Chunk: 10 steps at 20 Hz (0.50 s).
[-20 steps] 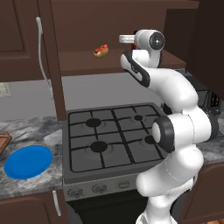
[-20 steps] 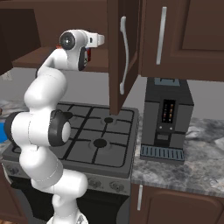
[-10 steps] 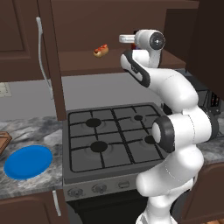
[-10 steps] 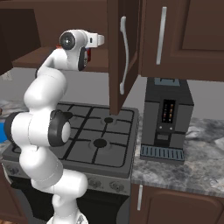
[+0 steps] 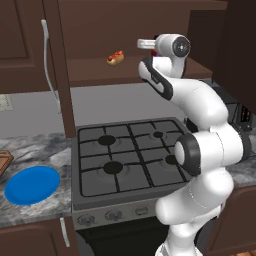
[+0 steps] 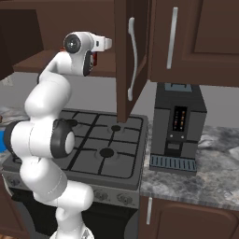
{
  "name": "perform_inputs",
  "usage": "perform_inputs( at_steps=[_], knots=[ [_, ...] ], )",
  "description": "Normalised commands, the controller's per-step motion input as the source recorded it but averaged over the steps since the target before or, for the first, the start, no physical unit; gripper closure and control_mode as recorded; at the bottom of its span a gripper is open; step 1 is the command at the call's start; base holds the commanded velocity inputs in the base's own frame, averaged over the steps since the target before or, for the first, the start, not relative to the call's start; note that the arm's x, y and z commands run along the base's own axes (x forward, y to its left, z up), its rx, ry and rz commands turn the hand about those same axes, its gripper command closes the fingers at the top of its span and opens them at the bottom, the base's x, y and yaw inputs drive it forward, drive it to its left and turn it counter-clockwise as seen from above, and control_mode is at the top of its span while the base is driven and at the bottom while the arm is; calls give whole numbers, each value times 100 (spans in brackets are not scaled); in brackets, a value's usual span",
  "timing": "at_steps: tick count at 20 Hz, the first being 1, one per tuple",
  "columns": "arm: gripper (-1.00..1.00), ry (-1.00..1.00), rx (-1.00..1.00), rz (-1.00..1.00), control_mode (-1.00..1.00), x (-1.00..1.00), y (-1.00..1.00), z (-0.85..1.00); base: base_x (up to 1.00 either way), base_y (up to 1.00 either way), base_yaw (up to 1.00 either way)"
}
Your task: Pick the steak from the plate and place it on the cutting board. Then pick the condiment bottle from the cabinet and place it next to the cutting board.
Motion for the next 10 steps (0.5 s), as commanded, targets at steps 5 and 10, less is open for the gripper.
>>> perform_inputs(
  at_steps=[5,10],
  knots=[
    [100,0,2,0,-100,-21,-5,1,0,0,0],
    [100,2,0,2,-100,-25,0,16,0,0,0]
  ],
)
